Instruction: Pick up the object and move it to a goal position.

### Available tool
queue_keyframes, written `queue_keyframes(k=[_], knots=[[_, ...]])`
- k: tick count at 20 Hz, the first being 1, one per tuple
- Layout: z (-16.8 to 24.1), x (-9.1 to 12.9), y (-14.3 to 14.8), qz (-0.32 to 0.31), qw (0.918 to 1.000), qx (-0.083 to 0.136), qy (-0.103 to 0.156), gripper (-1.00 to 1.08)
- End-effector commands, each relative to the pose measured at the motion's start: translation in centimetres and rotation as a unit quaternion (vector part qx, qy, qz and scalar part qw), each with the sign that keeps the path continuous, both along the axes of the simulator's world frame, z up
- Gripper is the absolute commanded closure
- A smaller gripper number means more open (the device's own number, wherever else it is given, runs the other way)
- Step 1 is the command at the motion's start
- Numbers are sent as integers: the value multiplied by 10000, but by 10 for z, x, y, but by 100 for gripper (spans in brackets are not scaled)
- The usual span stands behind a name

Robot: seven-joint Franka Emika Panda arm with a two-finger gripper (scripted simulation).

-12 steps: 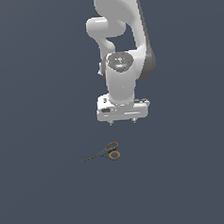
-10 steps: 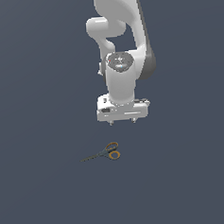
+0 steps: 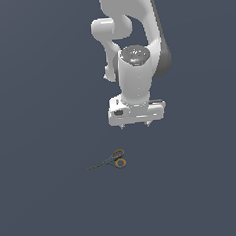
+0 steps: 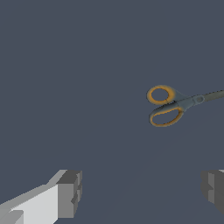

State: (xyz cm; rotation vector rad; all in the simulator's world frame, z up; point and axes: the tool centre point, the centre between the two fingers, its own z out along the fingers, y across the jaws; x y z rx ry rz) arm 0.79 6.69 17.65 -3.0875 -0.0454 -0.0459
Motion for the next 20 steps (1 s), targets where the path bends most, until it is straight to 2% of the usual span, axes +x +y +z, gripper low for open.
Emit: queue_keyframes(k=[1, 10, 16, 20], knots=[[2, 0, 2, 10, 10000, 4, -13, -92], [-3, 3, -3, -249, 9997, 15, 18, -92], [-10, 9, -12, -763, 9971, 37, 65, -92], [-18, 15, -20, -1257, 9920, 53, 109, -92]])
